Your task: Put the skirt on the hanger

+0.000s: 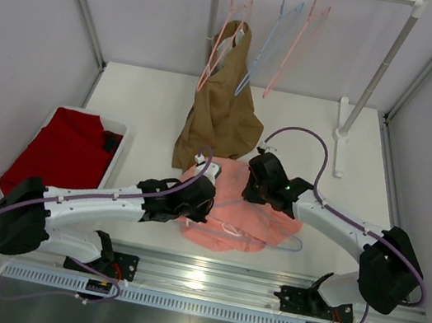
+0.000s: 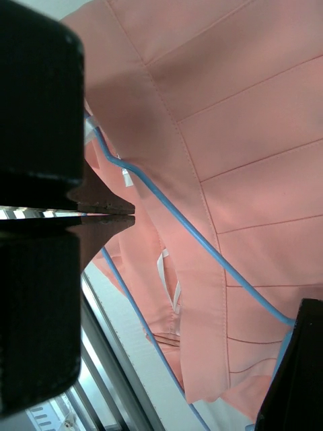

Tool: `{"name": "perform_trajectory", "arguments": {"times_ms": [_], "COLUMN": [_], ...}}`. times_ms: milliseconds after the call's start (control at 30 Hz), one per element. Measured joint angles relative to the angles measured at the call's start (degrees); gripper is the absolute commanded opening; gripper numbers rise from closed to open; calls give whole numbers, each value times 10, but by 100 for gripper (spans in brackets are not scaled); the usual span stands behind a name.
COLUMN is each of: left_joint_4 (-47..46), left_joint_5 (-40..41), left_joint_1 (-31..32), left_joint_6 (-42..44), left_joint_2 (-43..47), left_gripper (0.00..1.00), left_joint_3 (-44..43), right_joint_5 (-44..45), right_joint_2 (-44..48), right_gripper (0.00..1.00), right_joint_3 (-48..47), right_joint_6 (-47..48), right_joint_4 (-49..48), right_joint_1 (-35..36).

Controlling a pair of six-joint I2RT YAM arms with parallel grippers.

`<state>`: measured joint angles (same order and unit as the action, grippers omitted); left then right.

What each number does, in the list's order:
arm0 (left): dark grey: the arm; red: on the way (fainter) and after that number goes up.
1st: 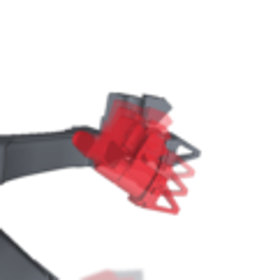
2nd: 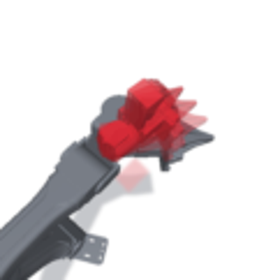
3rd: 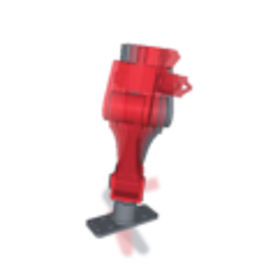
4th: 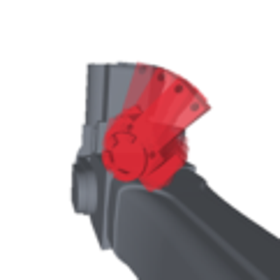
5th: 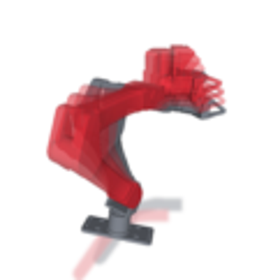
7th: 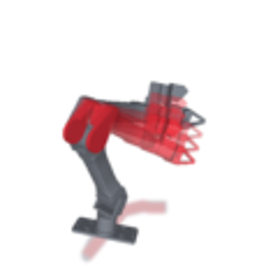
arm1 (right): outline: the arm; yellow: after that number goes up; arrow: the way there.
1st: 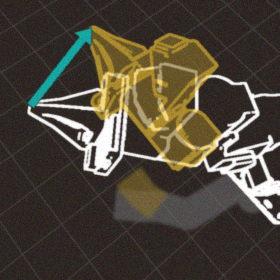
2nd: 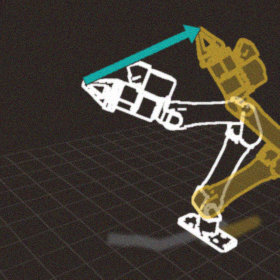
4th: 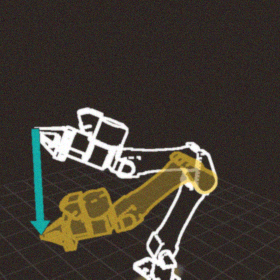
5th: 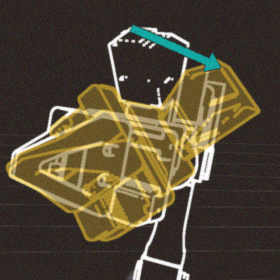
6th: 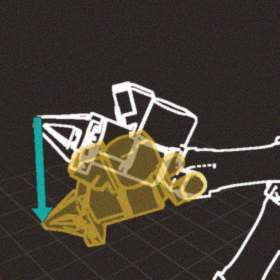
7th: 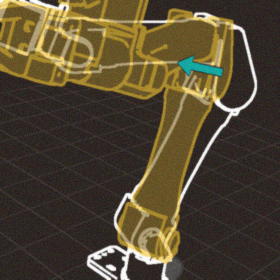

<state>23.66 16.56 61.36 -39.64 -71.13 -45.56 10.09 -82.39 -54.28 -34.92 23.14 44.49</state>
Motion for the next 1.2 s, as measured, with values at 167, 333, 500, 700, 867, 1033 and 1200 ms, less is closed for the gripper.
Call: {"name": "perform_trajectory", "arguments": {"times_ms": [167, 333, 500, 700, 867, 1033, 1200], "left_joint_4": [0, 0, 2, 20, 32, 24, 21], "left_joint_5": [-3, -3, -3, -2, 2, 8, 21], "left_joint_1": [0, 0, 0, 0, 0, 1, 2], "left_joint_6": [0, 0, 0, -3, -3, -2, -9], "left_joint_2": [0, 2, 12, 34, 66, 74, 70], "left_gripper": [0, 1, 17, 37, 54, 58, 59], "left_joint_3": [0, 0, 0, 0, 0, 0, 0], "right_joint_5": [12, 39, 72, 111, 117, 116, 117], "right_joint_2": [14, 16, 16, 15, -2, -17, -20], "right_gripper": [0, 0, 0, 0, 0, 0, 3], "right_joint_3": [-3, -9, -15, -18, -32, -44, -45], "right_joint_6": [0, 0, -10, -26, -30, -37, -46], "right_joint_4": [7, 14, 17, 14, 9, 3, -7], "right_joint_1": [15, 40, 59, 73, 76, 83, 93]}}
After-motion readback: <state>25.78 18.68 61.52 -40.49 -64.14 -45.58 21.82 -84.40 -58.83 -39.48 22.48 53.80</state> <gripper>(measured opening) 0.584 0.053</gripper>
